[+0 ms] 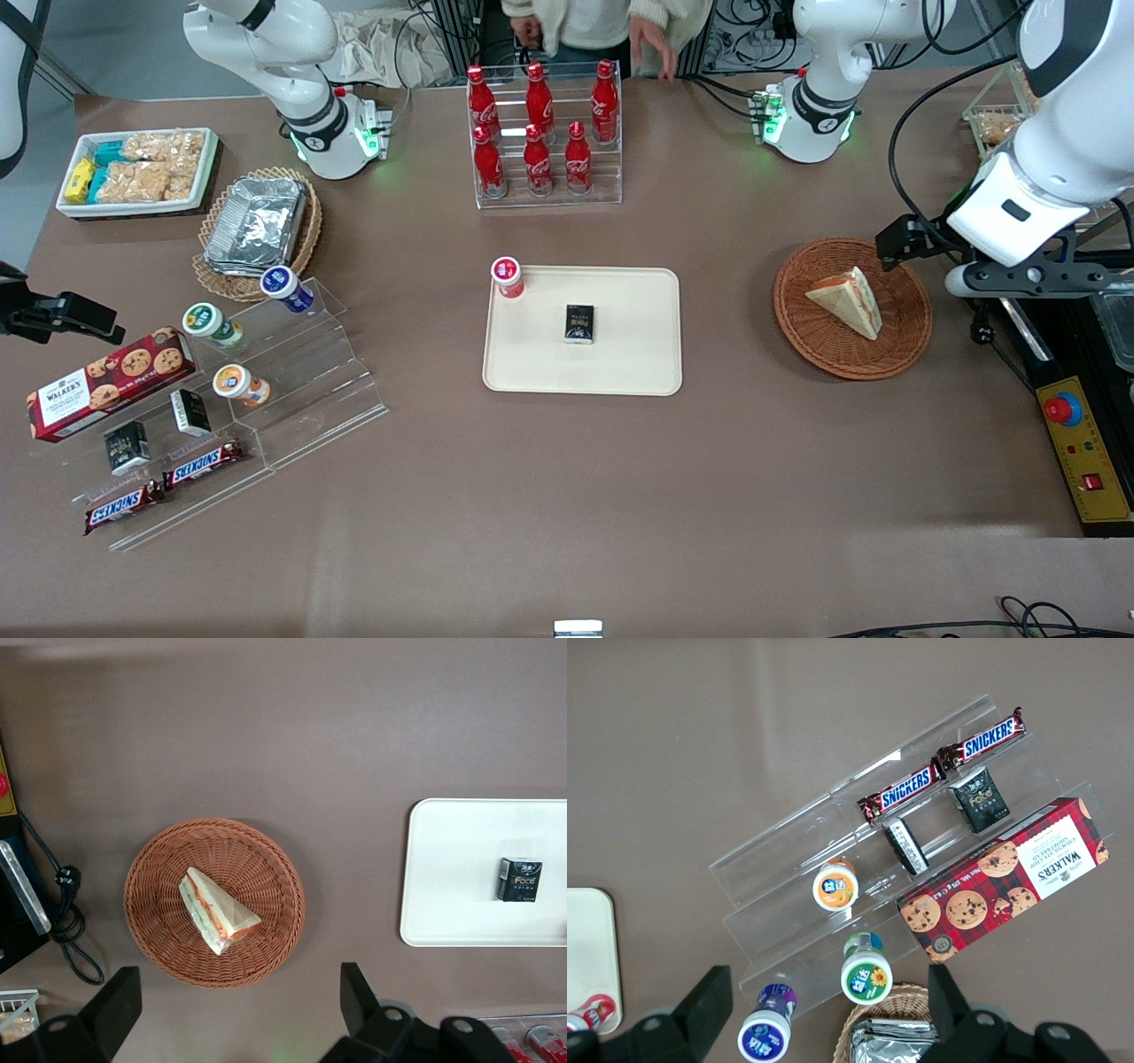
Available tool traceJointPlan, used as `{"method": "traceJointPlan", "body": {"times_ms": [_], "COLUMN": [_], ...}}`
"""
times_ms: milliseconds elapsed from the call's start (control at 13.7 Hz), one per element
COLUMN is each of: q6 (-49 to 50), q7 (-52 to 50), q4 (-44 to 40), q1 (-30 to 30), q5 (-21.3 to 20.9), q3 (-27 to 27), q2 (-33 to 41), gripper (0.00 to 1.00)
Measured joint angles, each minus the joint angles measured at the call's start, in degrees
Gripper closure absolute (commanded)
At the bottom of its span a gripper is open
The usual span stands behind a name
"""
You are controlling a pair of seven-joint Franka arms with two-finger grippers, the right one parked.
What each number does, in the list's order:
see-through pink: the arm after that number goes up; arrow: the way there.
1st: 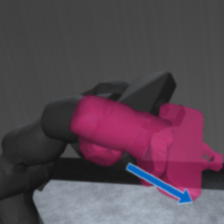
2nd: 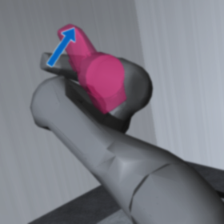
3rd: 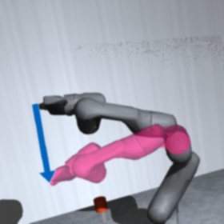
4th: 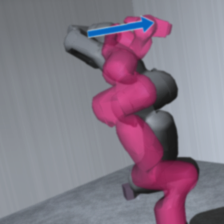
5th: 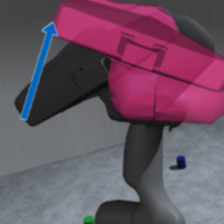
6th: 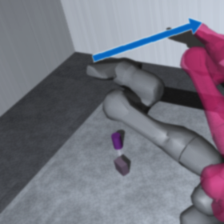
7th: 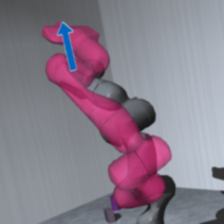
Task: Place sandwich from basket to tray
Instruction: 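Move the left gripper over the wicker basket above the wrapped sandwich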
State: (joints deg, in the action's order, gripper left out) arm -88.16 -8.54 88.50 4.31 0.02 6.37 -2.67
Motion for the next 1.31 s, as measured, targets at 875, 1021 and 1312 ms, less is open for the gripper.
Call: {"method": "traceJointPlan", "body": {"times_ms": [875, 1021, 1312], "q6": [7.93, 4.50, -0.67], "q7": [-15.40, -16.00, -18.21], "q4": [8.43, 18.69, 35.33], "q1": [-4.11, -7.03, -9.87], "q5": [-0.56, -0.46, -0.20], "q3": [-2.10, -2.30, -2.37], "q2": [10.81, 18.85, 30.44], "gripper": [0.00, 0.00, 0.00]}}
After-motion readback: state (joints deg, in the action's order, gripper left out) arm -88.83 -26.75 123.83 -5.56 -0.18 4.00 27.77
